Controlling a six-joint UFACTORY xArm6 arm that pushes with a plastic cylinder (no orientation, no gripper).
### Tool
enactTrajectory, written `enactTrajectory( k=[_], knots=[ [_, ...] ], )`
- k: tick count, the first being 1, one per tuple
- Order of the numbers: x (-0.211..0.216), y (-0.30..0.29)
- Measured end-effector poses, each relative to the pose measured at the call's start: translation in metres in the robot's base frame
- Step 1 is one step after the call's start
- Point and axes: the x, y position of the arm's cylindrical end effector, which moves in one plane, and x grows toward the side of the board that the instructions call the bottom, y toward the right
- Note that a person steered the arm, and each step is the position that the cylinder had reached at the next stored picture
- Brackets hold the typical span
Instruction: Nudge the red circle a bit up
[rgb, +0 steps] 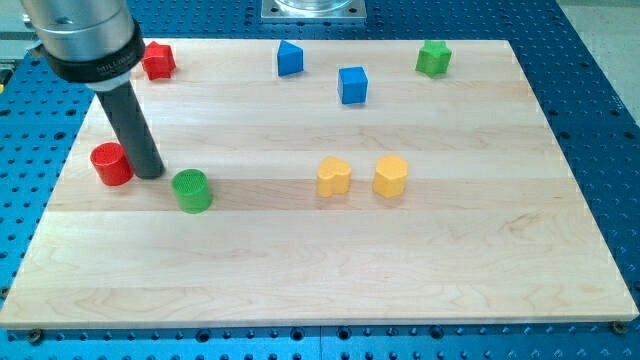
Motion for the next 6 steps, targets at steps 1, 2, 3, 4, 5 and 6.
enactTrajectory(
  k=[1,2,3,4,5,6],
  knots=[
    [0.034,-0.010],
    [0.039,-0.050],
    [0.018,-0.052],
    [0.012,-0.035],
    [-0.016,0.004],
    [-0.048,0.013]
  ],
)
